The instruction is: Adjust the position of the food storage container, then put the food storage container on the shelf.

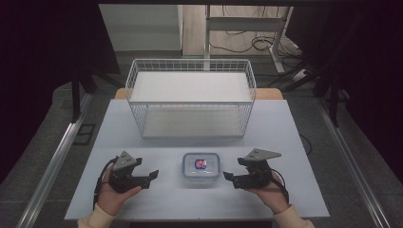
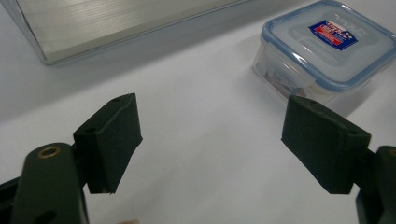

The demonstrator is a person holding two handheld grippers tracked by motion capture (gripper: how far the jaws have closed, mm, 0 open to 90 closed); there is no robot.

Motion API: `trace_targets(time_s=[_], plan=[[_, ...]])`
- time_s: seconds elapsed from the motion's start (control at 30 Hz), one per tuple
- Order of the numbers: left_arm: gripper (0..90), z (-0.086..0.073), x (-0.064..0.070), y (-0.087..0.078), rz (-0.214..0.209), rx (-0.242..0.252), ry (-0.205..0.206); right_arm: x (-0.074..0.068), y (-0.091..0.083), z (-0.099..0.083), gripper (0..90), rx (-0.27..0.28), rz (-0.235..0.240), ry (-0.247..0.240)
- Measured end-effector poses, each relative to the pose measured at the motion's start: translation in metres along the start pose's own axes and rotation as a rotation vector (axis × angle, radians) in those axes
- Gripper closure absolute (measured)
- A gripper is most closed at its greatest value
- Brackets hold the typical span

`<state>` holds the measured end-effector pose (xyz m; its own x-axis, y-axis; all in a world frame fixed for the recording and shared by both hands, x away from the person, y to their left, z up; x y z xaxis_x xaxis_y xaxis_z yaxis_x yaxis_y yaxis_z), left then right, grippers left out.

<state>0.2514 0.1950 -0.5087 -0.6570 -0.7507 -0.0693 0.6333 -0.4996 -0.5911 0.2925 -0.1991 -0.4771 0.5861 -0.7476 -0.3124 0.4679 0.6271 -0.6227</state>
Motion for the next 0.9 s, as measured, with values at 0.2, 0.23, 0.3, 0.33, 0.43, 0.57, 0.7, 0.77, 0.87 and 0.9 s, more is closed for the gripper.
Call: trace_targets(time_s=[0.2, 0.23, 0.3, 0.33, 0.43, 0.57, 0.7, 0.77, 0.87, 0.9], plan=[[19.2, 0.002, 0.004, 0.000, -0.008, 0.003, 0.004, 0.002, -0.003, 0.002, 19.5, 0.010, -0.011, 0.030], [19.2, 0.002, 0.004, 0.000, -0.008, 0.003, 0.004, 0.002, -0.003, 0.002, 19.5, 0.010, -0.011, 0.030], [19.3, 0.007, 0.005, -0.001, -0.005, 0.019, 0.010, 0.002, -0.003, 0.004, 18.8, 0.008, -0.010, 0.043], [19.5, 0.008, 0.005, -0.002, -0.005, 0.022, 0.010, 0.001, -0.003, 0.004, 18.5, 0.004, -0.009, 0.043], [19.6, 0.013, 0.006, -0.001, -0.019, 0.021, -0.001, -0.001, -0.001, 0.005, 17.3, -0.006, -0.006, 0.040], [19.7, 0.018, 0.008, -0.002, -0.054, 0.032, -0.024, -0.003, 0.002, 0.005, 16.3, -0.010, -0.007, 0.036], [19.2, 0.025, 0.008, -0.001, -0.088, 0.037, -0.062, -0.005, 0.004, 0.009, 16.1, -0.012, 0.013, 0.043], [19.4, 0.027, 0.008, 0.000, -0.095, 0.035, -0.071, -0.006, 0.005, 0.010, 16.2, -0.016, 0.020, 0.042], [19.5, 0.037, 0.008, 0.006, -0.124, 0.037, -0.086, -0.010, 0.012, 0.016, 16.4, -0.026, 0.043, 0.053], [19.5, 0.040, 0.009, 0.008, -0.131, 0.035, -0.089, -0.010, 0.014, 0.018, 16.6, -0.028, 0.054, 0.064]])
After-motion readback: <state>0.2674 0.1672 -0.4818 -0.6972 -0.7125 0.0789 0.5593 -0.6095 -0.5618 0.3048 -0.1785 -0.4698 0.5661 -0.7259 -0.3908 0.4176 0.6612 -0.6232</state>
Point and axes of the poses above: each handheld gripper's, and its own axes: y roughly forward along the jaws, z roughly out of its top, x roughly to its right, the point moved 1 cm from there along y, roughly forward along the jaws, and after that the axes turned 15 degrees about y, right-handed, at the moved point
